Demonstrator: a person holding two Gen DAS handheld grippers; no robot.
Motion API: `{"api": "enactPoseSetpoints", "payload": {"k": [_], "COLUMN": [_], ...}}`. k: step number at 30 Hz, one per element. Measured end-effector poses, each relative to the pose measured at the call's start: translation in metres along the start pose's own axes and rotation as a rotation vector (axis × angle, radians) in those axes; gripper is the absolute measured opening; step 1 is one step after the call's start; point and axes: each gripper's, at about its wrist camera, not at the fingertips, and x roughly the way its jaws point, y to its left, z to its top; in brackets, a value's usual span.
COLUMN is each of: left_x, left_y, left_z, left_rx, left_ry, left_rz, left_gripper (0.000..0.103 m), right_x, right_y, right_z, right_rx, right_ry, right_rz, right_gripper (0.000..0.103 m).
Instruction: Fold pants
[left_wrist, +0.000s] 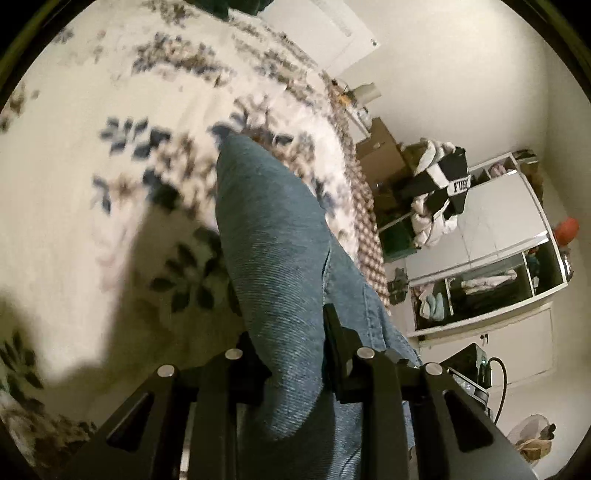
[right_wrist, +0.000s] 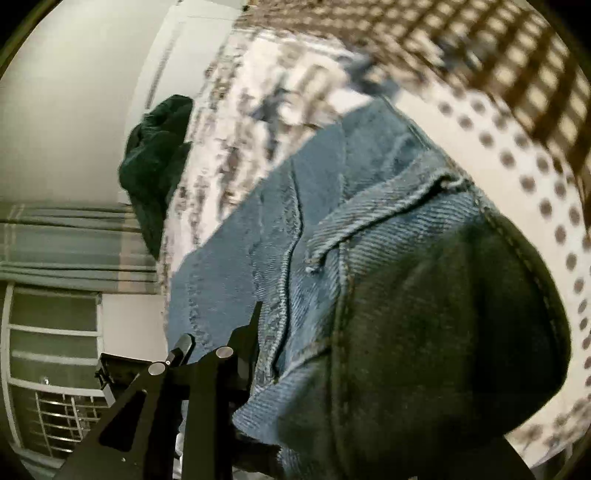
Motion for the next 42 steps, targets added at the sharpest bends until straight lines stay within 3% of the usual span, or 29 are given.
{"api": "enactPoseSetpoints", "payload": {"k": [3,9,14,18,22,24,27,28,30,32,35,37,42], "left_x": [-0.010,-0.022,-0.012,0.000,0.024,0.044,0.077,0.082,0.078,0.070,0.062,0.059,0.060], "left_y": [-0.010,-0.006,0.029,0.063,0.105,0.133,0.172,0.180,0.188,0.186,0.188,0.191,0.184], "left_z": [0.026,0.102,0.185,0.243,0.293,0.311,0.319,0.313,0.297,0.279,0.265,0.259,0.256], "left_rx": [0.009,0.032,0.035,0.040,0.055,0.047,0.051,0.046,0.064,0.098,0.103,0.094,0.100], "left_ry": [-0.035,-0.098,-0.106,-0.091,-0.066,-0.029,0.107,0.140,0.135,0.130,0.119,0.103,0.105], "left_rz": [-0.014,-0.044,-0.032,-0.002,0.021,0.069,0.254,0.269,0.281,0.289,0.277,0.263,0.271], "left_gripper": [0.021,0.021,0.021,0.021,0.022,0.024,0.039,0.042,0.063,0.069,0.070,0.070,0.070], "right_x": [-0.008,0.017,0.079,0.152,0.226,0.263,0.316,0.325,0.333,0.324,0.298,0.283,0.279], "right_y": [0.028,0.103,0.158,0.190,0.205,0.206,0.194,0.188,0.176,0.171,0.161,0.157,0.172], "right_z": [0.014,0.048,0.083,0.110,0.136,0.147,0.159,0.160,0.156,0.151,0.145,0.143,0.144], "right_rx": [-0.043,-0.095,-0.116,-0.107,-0.103,-0.101,-0.081,-0.072,-0.072,-0.104,-0.086,-0.066,-0.111], "right_ry": [-0.011,-0.058,-0.080,-0.077,-0.077,-0.080,-0.004,0.029,0.081,0.070,0.033,-0.026,-0.080], "right_rz": [0.025,0.063,0.080,0.080,0.076,0.061,-0.031,-0.066,-0.163,-0.195,-0.207,-0.213,-0.265], "right_gripper": [0.030,0.030,0.030,0.030,0.030,0.030,0.036,0.042,0.050,0.053,0.054,0.041,0.032]}}
